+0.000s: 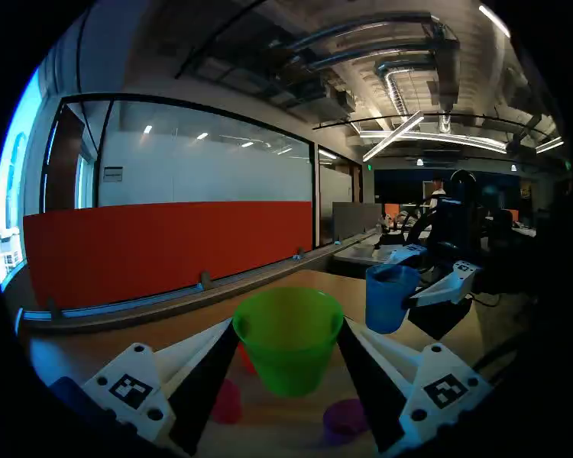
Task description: Pour water
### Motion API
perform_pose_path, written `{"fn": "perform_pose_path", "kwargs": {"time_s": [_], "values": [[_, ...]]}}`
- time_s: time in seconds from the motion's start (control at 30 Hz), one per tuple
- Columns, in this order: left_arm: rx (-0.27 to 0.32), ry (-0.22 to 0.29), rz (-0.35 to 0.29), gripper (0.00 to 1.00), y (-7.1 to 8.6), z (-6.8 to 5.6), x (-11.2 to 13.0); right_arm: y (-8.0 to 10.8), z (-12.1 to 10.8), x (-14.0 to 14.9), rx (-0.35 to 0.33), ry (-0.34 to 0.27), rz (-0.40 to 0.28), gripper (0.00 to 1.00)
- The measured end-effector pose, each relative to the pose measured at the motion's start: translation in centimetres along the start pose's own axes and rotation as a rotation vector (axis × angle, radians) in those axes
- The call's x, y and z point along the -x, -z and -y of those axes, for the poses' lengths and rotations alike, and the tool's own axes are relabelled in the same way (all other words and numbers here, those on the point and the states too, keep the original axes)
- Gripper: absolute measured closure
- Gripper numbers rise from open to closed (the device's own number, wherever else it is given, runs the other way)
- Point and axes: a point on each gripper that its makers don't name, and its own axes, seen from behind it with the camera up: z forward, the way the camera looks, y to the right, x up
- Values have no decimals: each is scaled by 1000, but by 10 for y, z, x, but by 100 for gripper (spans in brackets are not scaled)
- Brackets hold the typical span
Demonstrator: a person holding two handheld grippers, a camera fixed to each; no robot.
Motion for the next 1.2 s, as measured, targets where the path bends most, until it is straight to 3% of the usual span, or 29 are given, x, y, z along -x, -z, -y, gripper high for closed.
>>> {"fn": "perform_pose_path", "kwargs": {"time_s": [0.57, 1.2], "values": [[-20, 5, -8, 13, 2, 6, 1, -6, -1, -5, 9, -15, 6, 11], [13, -22, 41, 12, 5, -7, 22, -8, 0, -13, 2, 13, 6, 11]]}}
